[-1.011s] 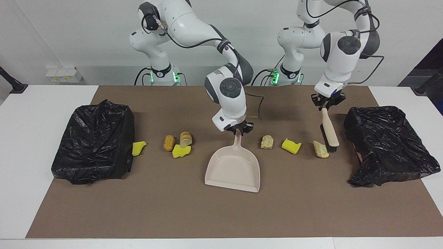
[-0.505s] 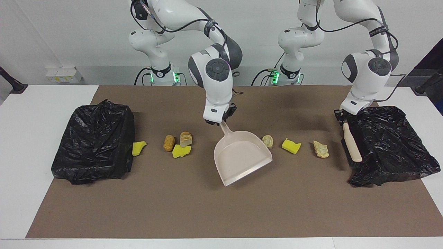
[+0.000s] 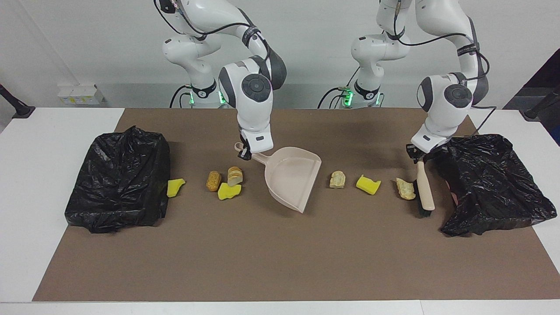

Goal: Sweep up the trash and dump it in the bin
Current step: 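Sweep the scraps into the dustpan with the left gripper's brush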

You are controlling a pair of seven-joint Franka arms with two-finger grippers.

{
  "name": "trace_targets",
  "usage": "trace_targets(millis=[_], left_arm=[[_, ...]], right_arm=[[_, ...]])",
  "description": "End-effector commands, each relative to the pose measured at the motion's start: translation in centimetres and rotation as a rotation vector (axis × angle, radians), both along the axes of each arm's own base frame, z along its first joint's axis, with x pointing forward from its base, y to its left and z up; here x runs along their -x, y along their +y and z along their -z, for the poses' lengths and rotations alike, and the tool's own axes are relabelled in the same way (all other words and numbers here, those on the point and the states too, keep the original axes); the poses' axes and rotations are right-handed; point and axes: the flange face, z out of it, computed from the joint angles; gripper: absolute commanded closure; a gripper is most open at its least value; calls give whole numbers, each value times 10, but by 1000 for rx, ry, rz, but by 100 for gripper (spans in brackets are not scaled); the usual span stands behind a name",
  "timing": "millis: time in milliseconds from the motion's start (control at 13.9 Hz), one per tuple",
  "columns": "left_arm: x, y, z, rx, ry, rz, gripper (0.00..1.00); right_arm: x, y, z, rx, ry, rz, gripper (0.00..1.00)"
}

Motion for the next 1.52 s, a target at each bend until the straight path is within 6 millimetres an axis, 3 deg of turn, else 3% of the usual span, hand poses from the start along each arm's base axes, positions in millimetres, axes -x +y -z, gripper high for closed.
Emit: trace_targets(millis=[0,144,217,505,650,1083,1227,1444], left_arm=[[15,-50,5,-15,4,-38,100],[28,-85,18,-24,15,-54,100],[32,-91,19,-26,13,-67,100],[56,-148,19,-10,19,-67,100],[69,-174,17,3,39,-18,100],[140,-292,2,124,84,136,100],[152,-307,-4,129,77,171,100],[139,-298,-8,109,99,87,100]], right_arm=[[12,16,17,20,-3,-118,100],[25,38,26,26,3,-146,100],[28,42,27,27,-5,-128,100],[39,59,37,42,-3,-96,100],[40,59,38,46,-1,-91,100],[39,59,38,46,-3,-77,100],[39,59,38,46,-3,-77,100],[39,59,38,46,-3,-75,100]])
